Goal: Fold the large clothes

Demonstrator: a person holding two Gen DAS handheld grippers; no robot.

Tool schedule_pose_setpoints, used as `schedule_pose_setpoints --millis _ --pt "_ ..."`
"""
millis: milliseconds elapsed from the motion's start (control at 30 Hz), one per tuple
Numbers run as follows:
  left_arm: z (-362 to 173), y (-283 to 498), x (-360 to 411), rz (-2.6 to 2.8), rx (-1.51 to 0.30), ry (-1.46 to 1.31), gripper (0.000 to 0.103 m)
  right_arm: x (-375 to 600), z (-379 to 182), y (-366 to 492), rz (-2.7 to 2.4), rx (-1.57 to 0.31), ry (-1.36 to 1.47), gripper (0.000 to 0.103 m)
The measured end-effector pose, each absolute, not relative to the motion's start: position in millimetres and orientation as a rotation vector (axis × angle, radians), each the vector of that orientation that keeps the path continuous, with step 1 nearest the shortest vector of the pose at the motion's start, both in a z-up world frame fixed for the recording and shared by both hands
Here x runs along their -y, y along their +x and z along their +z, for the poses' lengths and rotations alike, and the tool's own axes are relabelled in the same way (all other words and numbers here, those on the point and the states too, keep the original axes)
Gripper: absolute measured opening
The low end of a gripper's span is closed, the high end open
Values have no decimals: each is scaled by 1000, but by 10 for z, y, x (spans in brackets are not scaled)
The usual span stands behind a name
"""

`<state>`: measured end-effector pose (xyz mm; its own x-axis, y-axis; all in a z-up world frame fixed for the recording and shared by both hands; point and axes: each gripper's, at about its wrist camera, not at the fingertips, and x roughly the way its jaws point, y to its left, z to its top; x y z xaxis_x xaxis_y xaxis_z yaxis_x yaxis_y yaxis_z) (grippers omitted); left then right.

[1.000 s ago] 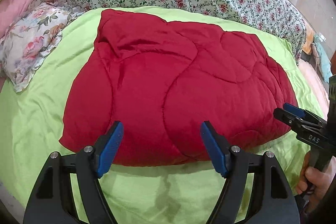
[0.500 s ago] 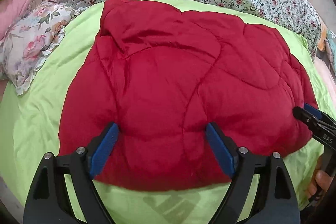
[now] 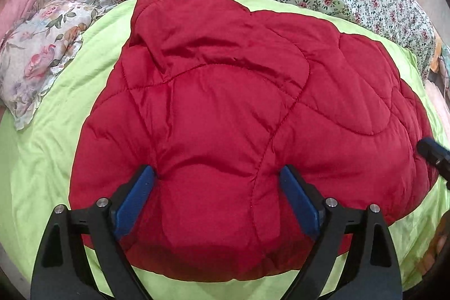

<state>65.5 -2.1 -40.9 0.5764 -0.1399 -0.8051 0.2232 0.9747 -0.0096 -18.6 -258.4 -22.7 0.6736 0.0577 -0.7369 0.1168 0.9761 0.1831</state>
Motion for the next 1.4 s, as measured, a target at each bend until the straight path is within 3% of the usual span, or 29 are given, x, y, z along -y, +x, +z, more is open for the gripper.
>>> schedule_pose_setpoints --millis 800,1200,1400 --pt "-247 620 -1 -213 -917 111 92 2492 -482 218 -46 -872 167 83" --pt "-246 1127 12 -204 -924 101 92 2518 -204 382 5 -848 190 84" --pt "-362 1549 29 -169 -961 81 92 2824 -465 725 -47 -900 210 84"
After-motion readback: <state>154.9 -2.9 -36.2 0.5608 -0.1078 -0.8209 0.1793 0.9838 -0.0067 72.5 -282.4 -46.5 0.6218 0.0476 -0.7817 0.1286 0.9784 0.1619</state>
